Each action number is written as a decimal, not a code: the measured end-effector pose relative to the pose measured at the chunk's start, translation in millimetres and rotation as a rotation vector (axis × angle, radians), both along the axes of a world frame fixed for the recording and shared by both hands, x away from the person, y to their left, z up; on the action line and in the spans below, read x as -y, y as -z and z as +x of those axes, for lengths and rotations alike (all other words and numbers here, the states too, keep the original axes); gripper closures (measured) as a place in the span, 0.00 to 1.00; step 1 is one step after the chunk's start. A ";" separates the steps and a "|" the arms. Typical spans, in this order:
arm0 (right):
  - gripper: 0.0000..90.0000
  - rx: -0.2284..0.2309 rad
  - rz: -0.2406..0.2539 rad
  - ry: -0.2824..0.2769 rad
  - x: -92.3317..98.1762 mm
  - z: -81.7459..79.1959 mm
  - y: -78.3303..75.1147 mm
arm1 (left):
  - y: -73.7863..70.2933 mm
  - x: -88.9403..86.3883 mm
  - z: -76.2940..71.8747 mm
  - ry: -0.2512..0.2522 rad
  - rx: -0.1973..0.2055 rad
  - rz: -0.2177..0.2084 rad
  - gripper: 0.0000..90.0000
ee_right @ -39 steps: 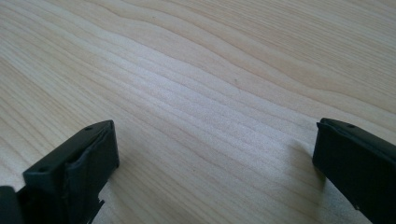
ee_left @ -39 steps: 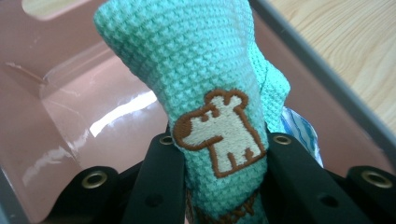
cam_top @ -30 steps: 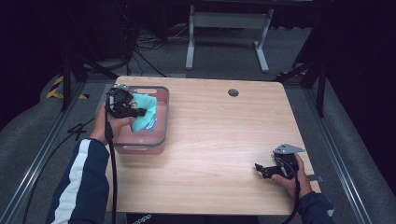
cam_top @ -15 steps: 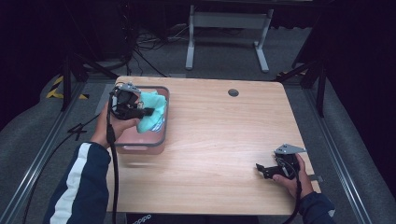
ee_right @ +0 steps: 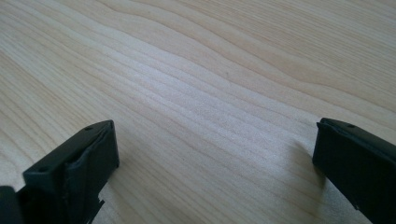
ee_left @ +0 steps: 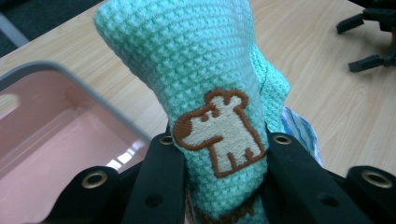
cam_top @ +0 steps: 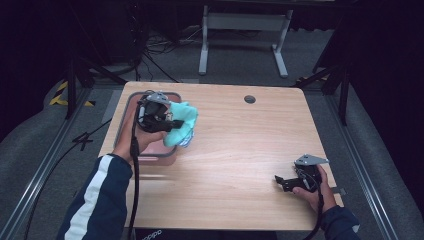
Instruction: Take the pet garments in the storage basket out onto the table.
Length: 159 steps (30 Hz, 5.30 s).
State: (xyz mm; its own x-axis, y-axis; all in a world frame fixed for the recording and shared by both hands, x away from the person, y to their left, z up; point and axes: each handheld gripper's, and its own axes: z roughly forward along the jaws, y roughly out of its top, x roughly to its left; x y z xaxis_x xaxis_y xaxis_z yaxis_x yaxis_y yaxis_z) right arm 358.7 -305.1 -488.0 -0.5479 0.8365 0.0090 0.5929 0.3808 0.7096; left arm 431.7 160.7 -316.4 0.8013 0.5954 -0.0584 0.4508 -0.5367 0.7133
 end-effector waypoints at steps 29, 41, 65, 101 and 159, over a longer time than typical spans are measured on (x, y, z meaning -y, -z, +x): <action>0.01 0.000 0.000 0.000 0.0 0.0 0.0 | 68.2 128.9 -7.8 0.230 -0.123 0.033 0.85; 0.01 0.000 0.000 0.000 0.0 0.0 0.0 | 92.5 141.7 -3.8 0.216 -0.150 0.084 0.85; 0.01 0.000 0.000 0.000 0.0 0.0 0.0 | 116.9 138.7 6.0 0.147 -0.192 0.134 0.66; 0.01 0.000 0.000 0.000 0.0 0.0 0.0 | 65.0 113.4 -28.4 0.126 0.024 0.134 0.26; 0.01 0.001 -0.005 0.007 -0.1 -0.7 0.0 | 126.6 -67.8 -124.7 0.167 0.114 0.361 0.24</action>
State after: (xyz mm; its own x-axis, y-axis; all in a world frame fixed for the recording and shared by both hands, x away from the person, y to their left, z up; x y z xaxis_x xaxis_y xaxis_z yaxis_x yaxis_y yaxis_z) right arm 358.0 -305.1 -488.1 -0.5421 0.8403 0.0041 0.5946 0.3802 0.7084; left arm 307.0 228.5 -443.0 0.8779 0.4225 0.2253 0.2649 -0.8206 0.5065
